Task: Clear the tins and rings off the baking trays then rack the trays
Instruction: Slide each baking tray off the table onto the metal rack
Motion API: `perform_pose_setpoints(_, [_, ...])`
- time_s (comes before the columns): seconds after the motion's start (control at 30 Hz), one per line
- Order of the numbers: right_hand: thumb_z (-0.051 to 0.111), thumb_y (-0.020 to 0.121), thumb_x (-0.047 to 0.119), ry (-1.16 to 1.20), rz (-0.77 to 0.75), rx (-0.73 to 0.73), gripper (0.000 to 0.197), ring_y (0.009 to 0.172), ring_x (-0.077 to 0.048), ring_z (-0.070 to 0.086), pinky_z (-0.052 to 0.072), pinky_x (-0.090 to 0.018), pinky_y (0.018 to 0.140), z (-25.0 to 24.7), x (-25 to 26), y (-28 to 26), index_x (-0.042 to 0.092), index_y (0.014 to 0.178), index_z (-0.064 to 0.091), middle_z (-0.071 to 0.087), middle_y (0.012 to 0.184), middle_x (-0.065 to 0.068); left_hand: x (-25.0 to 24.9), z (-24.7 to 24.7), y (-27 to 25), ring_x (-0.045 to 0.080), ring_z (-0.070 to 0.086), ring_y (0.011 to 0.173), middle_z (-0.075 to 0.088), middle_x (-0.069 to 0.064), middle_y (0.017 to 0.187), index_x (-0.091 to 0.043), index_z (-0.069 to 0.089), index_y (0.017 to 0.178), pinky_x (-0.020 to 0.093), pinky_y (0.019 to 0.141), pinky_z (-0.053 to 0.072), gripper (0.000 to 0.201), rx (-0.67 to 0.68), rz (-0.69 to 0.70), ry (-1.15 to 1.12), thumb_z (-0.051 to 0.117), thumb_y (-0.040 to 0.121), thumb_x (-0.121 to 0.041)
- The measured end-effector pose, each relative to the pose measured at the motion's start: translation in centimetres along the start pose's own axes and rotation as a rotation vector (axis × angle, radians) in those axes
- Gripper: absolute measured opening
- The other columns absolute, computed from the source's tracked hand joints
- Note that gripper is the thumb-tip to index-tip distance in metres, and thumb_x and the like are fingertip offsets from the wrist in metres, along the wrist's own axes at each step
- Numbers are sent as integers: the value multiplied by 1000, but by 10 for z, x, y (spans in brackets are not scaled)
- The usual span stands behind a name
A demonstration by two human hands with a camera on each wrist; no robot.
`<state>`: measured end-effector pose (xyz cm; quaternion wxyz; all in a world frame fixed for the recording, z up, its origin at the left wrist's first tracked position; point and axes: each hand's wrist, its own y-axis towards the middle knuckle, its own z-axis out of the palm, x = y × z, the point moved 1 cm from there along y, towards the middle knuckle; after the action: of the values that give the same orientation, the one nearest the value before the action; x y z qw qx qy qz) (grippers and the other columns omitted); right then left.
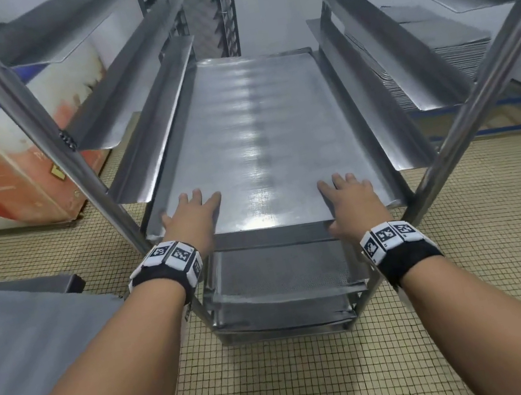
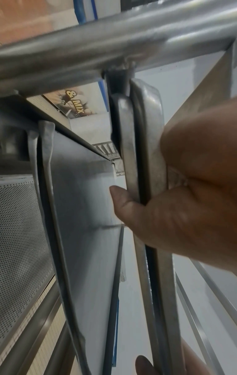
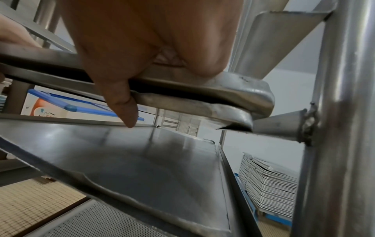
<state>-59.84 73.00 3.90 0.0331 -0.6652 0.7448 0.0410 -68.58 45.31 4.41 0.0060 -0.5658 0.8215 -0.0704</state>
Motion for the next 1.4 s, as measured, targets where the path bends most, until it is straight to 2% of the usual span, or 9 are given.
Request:
perform_pose_setpoints(0.37, [70,76,36,-11,10,-1,74,129,-31,38,34,-50,106,2,-4,22,24,138,33,40,139,-8,0,-5,23,33,30,141,29,8,153,-32,26,151,67,109,33,87,17,-16,8,68,82,0])
perform_pose_setpoints(0.53, [71,78,38,-8,48,29,73,132,-31,36,35,-51,106,-5,0,23,24,139,32,39,141,-7,-3,-15,19,35,26,145,26,13,157,-31,22,153,65,114,28,76,61,-33,41,54,92,-1])
perform_pose_setpoints(0.67, [66,83,40,-3,116,46,64,128,-29,42,36,-47,104,-14,10,8,22,138,38,47,134,-8,-5,-14,-4,34,40,135,41,15,144,-26,32,145,57,114,31,67,3,-72,64,63,88,-10])
perform_pose_setpoints(0.8, [62,86,39,-4,116,44,49,119,-28,50,39,-42,99,-23,31,-22,19,128,49,54,124,-7,5,6,-55,34,20,150,24,11,160,-24,20,154,57,119,24,88,-51,-85,52,74,85,-28])
perform_pose_setpoints(0.9, [64,84,41,5,136,69,51,121,-29,49,38,-42,100,-33,54,-47,16,126,51,55,125,-9,22,13,-100,31,12,154,8,7,168,-26,12,160,53,121,25,94,-28,-116,-72,71,87,-26])
perform_pose_setpoints(1.0, [63,85,37,22,90,82,42,116,-30,53,42,-41,98,-49,91,-72,14,120,58,58,121,-10,48,22,-149,32,50,133,48,11,148,-22,44,146,49,107,47,60,70,-186,-217,65,89,-26])
perform_pose_setpoints(1.07, [61,86,31,56,-1,158,31,109,-31,59,49,-40,91,-59,124,-87,14,113,61,62,114,-9,72,29,-188,30,62,117,64,9,130,-19,57,132,46,97,54,44,118,-271,-250,63,89,-27])
perform_pose_setpoints(1.17, [58,86,24,111,-198,244,25,97,-30,66,55,-38,79,-64,187,-111,14,108,64,65,109,-8,114,46,-252,29,61,119,61,5,133,-18,61,131,39,99,52,43,150,-428,-287,64,90,-31])
perform_pose_setpoints(1.4, [62,86,29,87,-676,343,35,106,-31,64,55,-40,88,-58,356,-184,12,116,61,63,119,-8,203,105,-434,29,58,127,58,8,141,-16,55,138,37,101,51,49,195,-897,-372,63,92,-30])
